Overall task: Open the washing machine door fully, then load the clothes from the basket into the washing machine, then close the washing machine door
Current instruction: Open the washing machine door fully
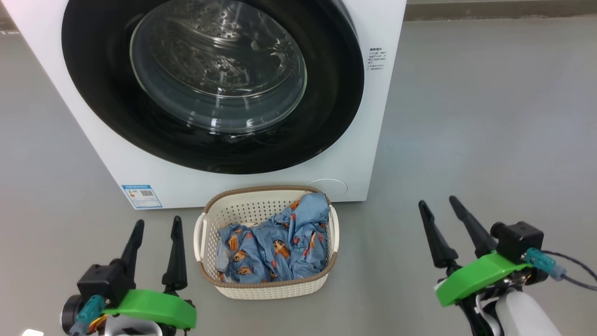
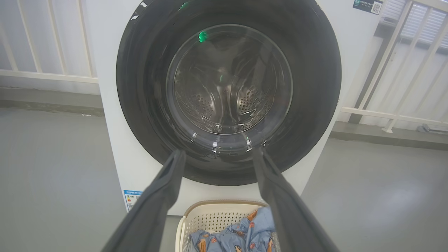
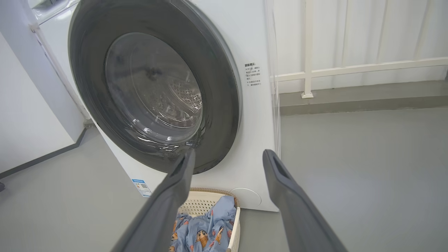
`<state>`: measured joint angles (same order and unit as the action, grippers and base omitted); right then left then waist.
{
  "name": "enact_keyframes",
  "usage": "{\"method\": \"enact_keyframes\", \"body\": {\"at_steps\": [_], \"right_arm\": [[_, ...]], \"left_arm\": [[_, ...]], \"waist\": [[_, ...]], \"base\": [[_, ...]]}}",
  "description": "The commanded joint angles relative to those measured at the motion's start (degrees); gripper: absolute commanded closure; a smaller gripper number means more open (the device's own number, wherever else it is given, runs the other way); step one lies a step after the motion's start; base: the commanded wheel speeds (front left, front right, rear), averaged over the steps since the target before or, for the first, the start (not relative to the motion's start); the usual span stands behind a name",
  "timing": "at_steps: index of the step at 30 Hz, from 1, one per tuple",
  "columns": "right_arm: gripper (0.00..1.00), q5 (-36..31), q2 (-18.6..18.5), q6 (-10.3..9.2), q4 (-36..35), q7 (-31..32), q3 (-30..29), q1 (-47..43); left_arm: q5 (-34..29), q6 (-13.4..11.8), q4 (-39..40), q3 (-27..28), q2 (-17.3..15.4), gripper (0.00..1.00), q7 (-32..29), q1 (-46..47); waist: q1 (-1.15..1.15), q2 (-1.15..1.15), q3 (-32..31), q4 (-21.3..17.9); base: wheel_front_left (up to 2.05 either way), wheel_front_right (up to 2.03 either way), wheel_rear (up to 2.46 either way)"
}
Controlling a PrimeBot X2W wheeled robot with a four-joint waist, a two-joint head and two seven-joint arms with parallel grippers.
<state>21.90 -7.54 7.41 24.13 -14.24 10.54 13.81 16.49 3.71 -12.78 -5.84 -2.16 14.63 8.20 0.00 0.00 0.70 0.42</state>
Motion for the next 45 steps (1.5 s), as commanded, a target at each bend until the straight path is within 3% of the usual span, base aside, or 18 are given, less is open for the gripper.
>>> {"method": "enact_keyframes", "body": {"at_steps": [1, 17, 18, 19, 20, 21, 22, 29, 34, 40, 45], "right_arm": [[0.0, 0.01, -0.41, 0.08, -1.2, -0.76, 0.56, 3.1], [0.0, 1.24, -3.4, 0.08, -0.12, -0.76, -3.05, 10.6], [0.19, 1.88, -4.03, 0.08, 0.0, -0.76, -3.49, 11.97], [0.51, 2.26, -4.33, 0.08, 0.05, -0.76, -3.78, 12.64], [0.65, 2.65, -4.69, 0.08, 0.11, -0.76, -3.99, 13.34], [0.87, 3.11, -5.09, 0.08, 0.13, -0.76, -4.14, 14.1], [1.0, 3.87, -5.44, 0.08, 0.14, -0.76, -4.14, 14.85], [1.0, 12.73, -8.15, 0.08, 1.11, 0.39, -3.97, 20.8], [1.0, 24.75, -9.82, 0.08, 2.35, 3.79, -4.4, 25.91], [1.0, 42.94, -12.29, 0.08, 4.23, 12.34, -6.88, 30.86], [1.0, 52.02, -14.79, 0.08, 5.99, 17.01, -8.41, 35.09]], "left_arm": [[0.56, -0.24, 1.84, 1.5, -0.72, 0.0, 0.37, 2.05], [-0.95, 0.51, 2.87, 1.88, -0.72, 0.0, 0.37, 3.5], [-1.15, 0.67, 3.25, 2.11, -0.72, 0.0, 0.37, 3.68], [-1.25, 0.77, 3.39, 2.32, -0.72, 0.0, 0.37, 3.8], [-1.33, 0.88, 3.51, 2.51, -0.72, 0.0, 0.37, 3.96], [-1.39, 1.0, 3.64, 2.67, -0.72, 0.0, 0.37, 4.17], [-1.43, 1.1, 3.76, 2.78, -0.72, 0.0, 0.37, 4.39], [-1.77, 1.53, 4.51, 3.15, -0.72, 0.0, 0.37, 5.72], [-1.91, 1.79, 5.22, 3.49, -0.72, 0.0, 0.37, 6.44], [-1.8, 2.06, 5.78, 3.46, -0.72, 0.0, 0.37, 7.58], [-1.55, 1.99, 6.29, 3.39, -0.72, 0.0, 0.37, 8.28]], "waist": [[0.0, 0.0, 0.4, 0.11], [0.0, 0.0, 4.94, 1.47], [0.0, 0.0, 5.88, 1.68], [0.0, 0.0, 6.33, 1.79], [0.0, 0.0, 6.79, 1.91], [0.0, 0.0, 7.26, 2.05], [0.0, 0.0, 7.7, 2.2], [0.0, 0.0, 10.72, 2.99], [0.0, 0.0, 12.78, 3.86], [0.0, 0.0, 15.01, 5.4], [0.0, 0.0, 17.06, 6.64]], "base": [[0.0, 0.0, 0.0], [0.0, 0.0, 0.0], [0.0, 0.0, 0.0], [0.0, 0.0, 0.0], [0.0, 0.0, 0.0], [0.0, 0.0, 0.0], [0.0, 0.0, 0.0], [0.0, 0.0, 0.0], [0.0, 0.0, 0.0], [0.0, 0.0, 0.0], [0.0, 0.0, 0.0]]}}
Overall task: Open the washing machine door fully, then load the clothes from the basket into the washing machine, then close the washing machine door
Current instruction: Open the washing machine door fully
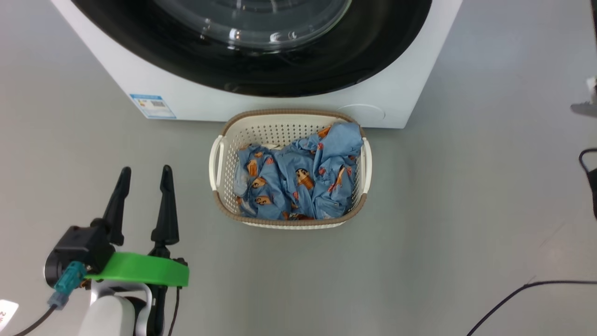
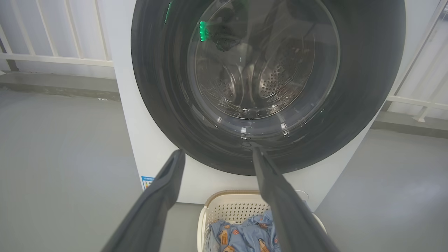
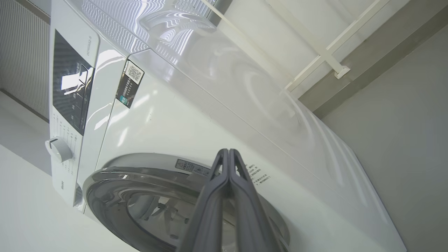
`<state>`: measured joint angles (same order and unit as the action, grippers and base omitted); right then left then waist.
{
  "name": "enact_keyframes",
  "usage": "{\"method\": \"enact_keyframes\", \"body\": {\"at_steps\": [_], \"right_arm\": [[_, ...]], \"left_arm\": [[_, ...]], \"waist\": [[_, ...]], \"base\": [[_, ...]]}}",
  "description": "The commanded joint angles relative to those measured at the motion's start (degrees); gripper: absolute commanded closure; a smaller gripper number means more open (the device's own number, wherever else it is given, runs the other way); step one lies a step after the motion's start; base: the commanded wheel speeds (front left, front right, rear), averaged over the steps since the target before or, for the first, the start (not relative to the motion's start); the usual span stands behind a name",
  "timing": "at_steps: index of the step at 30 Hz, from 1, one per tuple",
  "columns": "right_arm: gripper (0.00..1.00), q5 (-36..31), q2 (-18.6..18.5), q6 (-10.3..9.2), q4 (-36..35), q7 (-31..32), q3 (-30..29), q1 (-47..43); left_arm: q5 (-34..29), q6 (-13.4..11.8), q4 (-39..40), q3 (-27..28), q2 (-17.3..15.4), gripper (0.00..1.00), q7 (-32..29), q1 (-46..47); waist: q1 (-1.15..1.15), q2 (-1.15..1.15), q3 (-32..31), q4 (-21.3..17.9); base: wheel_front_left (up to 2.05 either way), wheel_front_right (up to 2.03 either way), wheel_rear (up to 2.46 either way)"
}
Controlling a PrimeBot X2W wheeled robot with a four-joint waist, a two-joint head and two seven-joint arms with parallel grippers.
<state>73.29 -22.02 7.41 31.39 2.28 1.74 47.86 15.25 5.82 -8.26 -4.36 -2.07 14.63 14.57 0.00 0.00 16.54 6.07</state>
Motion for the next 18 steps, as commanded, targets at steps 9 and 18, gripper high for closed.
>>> {"method": "enact_keyframes", "body": {"at_steps": [9, 18], "right_arm": [[1.0, 7.46, -1.69, 0.08, 0.77, 6.99, 1.36, 7.5], [1.0, 10.44, -1.92, 0.08, 5.45, 12.92, 3.67, 15.91]], "left_arm": [[-0.58, 0.0, 2.05, 1.91, -0.81, 0.0, 0.37, 3.52], [-0.22, -0.47, 3.64, 1.27, -0.81, 0.0, 0.37, 5.36]], "waist": [[0.0, 0.0, 4.77, 2.32], [0.0, 0.0, 8.73, 3.55]], "base": [[0.0, 0.0, 0.0], [0.0, 0.0, 0.0]]}}
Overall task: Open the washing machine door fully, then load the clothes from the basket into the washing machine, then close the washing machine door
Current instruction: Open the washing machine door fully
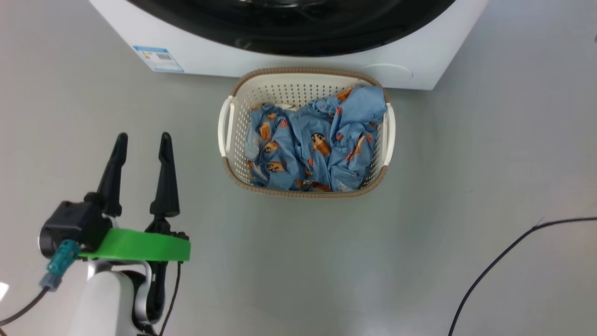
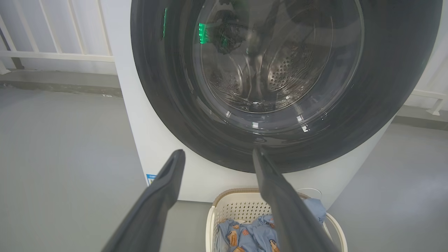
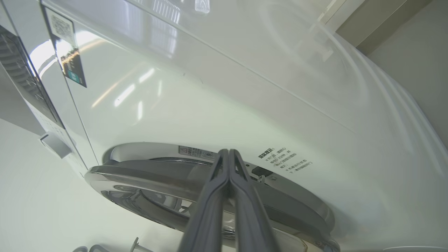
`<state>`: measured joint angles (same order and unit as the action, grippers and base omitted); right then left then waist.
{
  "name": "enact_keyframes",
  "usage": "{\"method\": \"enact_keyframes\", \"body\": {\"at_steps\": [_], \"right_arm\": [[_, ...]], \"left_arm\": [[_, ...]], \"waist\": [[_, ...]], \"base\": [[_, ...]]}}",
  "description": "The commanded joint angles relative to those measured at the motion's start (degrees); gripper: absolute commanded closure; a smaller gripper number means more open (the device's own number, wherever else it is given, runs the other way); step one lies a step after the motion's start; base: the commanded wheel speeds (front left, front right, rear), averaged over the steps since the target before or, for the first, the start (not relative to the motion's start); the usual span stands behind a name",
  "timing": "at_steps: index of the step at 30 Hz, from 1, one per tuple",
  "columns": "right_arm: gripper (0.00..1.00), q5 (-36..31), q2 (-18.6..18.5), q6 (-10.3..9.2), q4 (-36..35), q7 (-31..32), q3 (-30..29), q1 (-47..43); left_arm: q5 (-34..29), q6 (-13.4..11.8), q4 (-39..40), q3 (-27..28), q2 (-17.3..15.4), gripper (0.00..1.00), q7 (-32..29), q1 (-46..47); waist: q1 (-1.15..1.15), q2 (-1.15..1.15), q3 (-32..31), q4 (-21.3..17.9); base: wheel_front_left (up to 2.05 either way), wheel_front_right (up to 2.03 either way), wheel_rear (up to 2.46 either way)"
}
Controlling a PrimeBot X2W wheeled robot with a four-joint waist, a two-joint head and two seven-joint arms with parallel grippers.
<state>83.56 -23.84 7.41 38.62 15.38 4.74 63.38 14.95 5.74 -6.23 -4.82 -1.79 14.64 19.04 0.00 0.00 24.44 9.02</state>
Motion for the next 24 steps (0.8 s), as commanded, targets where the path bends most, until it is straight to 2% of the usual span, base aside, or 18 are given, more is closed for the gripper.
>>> {"method": "enact_keyframes", "body": {"at_steps": [1, 16, 24], "right_arm": [[1.0, 0.33, -0.24, 0.08, -1.14, 0.56, 0.89, 1.4], [1.0, 0.5, -0.99, 0.08, 6.05, 11.43, 5.37, 13.38], [1.0, -0.25, -1.03, 0.08, 8.32, 12.82, 6.49, 16.46]], "left_arm": [[0.29, -0.44, 1.82, 1.66, -1.09, 0.0, 0.36, 1.05], [2.95, -1.23, 4.68, 0.88, -1.09, 0.0, 0.36, 2.15], [4.43, -1.81, 4.61, 0.03, -1.09, 0.0, 0.36, 2.13]], "waist": [[0.0, 0.0, 1.25, 0.77], [0.0, 0.0, 5.47, 3.89], [0.0, 0.0, 5.87, 5.91]], "base": [[0.0, 0.0, 0.0], [0.0, 0.0, 0.0], [0.0, 0.0, 0.0]]}}
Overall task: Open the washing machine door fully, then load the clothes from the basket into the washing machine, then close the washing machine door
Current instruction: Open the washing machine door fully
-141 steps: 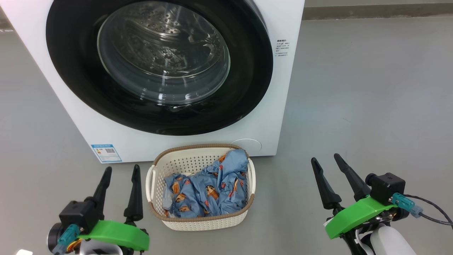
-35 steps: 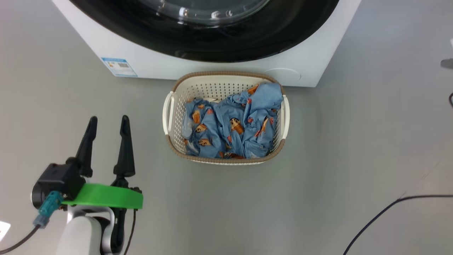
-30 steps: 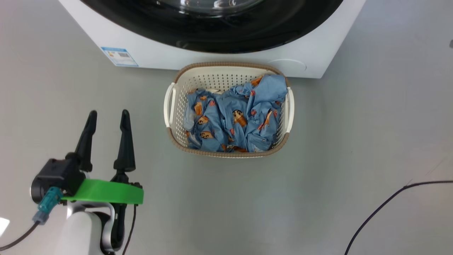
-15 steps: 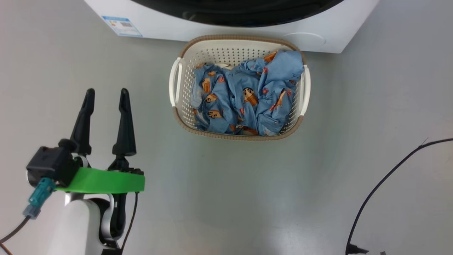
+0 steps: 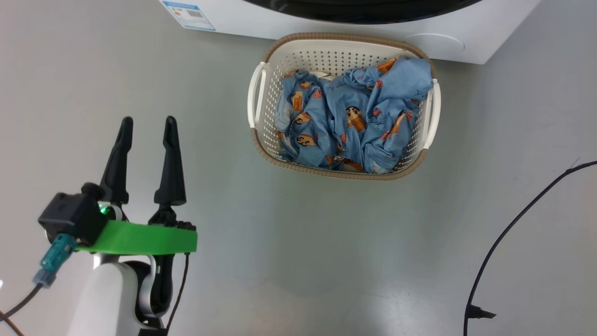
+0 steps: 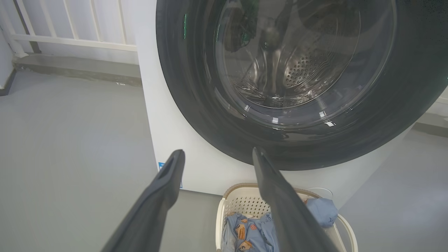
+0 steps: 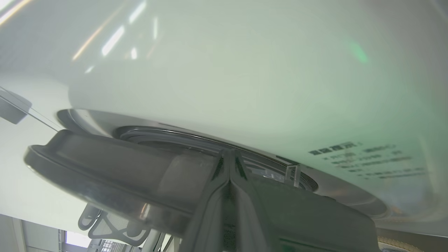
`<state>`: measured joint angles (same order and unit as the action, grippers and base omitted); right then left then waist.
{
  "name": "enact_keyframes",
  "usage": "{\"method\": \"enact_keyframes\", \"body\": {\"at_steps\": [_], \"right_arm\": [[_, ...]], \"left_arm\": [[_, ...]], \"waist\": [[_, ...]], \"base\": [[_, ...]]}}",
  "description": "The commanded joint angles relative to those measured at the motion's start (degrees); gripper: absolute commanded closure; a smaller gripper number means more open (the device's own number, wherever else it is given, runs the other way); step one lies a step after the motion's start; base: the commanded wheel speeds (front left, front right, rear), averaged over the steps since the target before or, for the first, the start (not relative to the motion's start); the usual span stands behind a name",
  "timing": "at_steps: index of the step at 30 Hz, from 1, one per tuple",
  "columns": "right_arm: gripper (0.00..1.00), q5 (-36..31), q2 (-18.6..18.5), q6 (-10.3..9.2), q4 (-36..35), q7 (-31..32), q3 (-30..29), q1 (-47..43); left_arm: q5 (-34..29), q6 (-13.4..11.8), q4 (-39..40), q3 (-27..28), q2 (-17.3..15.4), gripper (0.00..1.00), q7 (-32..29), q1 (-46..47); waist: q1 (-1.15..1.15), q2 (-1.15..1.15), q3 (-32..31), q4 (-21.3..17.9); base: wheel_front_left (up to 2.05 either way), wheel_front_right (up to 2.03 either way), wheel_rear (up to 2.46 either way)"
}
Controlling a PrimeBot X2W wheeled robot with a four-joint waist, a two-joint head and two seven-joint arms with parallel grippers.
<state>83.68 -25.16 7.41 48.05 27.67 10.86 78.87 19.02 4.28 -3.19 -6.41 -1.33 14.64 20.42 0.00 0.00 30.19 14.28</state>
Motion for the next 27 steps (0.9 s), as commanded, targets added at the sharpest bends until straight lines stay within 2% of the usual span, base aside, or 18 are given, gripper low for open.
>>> {"method": "enact_keyframes", "body": {"at_steps": [1, 14, 23, 27], "right_arm": [[1.0, -0.51, 0.32, 0.08, -0.8, 0.77, 0.61, 1.08], [1.0, 0.03, 1.15, 0.08, 0.57, 5.2, 2.77, -2.75], [1.0, 1.98, 2.58, 0.08, -3.67, 7.92, 4.29, -12.72], [1.0, 3.9, 3.14, 0.08, -7.89, 8.31, 4.15, -19.5]], "left_arm": [[0.44, -0.43, 1.56, 1.59, -1.54, 0.0, 0.36, 0.78], [-0.35, -0.55, 0.71, 2.36, -1.54, 0.0, 0.36, -0.47], [-1.26, -0.29, 0.08, 2.78, -1.54, 0.0, 0.36, -2.24], [-1.67, 0.01, -0.38, 3.11, -1.54, 0.0, 0.36, -3.64]], "waist": [[0.0, 0.0, 0.1, 0.86], [0.0, 0.0, -3.57, 1.09], [0.0, 0.0, -7.97, 0.01], [0.0, 0.0, -10.89, -0.04]], "base": [[0.0, 0.0, 0.0], [0.0, 0.0, 0.0], [0.0, 0.0, 0.0], [0.0, 0.0, 0.0]]}}
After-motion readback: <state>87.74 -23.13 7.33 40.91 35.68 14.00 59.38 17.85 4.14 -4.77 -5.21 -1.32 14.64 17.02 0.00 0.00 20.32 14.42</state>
